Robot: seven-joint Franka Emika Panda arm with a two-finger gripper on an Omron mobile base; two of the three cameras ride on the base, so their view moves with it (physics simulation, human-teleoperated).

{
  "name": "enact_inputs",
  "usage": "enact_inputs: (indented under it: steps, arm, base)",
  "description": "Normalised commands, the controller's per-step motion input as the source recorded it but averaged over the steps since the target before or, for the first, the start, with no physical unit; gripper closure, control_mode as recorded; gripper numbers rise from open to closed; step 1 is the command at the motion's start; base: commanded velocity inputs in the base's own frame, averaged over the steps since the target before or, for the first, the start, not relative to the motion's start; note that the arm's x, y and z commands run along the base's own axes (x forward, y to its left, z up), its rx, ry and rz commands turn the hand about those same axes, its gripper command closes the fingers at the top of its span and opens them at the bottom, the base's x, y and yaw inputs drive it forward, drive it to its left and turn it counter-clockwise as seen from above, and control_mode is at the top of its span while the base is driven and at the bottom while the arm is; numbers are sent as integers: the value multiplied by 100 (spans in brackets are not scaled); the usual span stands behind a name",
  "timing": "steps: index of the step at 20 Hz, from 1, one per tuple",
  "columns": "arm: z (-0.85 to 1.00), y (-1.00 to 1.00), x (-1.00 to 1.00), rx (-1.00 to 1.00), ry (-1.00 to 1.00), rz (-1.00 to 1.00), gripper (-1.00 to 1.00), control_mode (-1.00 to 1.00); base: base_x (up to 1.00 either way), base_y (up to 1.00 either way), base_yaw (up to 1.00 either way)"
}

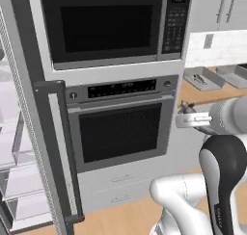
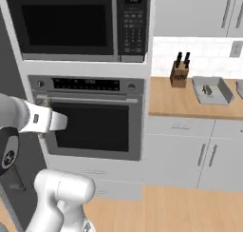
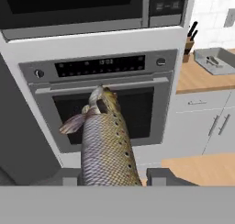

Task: Place one lemon and one fish in each tupperware on the nearby counter, to pack two identical lunches.

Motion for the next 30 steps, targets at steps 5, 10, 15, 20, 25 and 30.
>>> enact_inputs:
  steps: [5,10,15,20,25,30]
  arm:
    - [0,0,0,0,0,0,100,100]
    - [0,0,0,0,0,0,100,100]
    - [0,0,0,0,0,0,100,100]
    - [0,0,0,0,0,0,100,100]
    - [0,0,0,0,0,0,100,100]
    - [0,0,0,0,0,0,100,100]
  base:
    - [89,-100,1]
    - [79,-100,2]
    - [65,-100,2]
    - [19,-100,0]
    - [62,-100,5]
    - [68,-90,28]
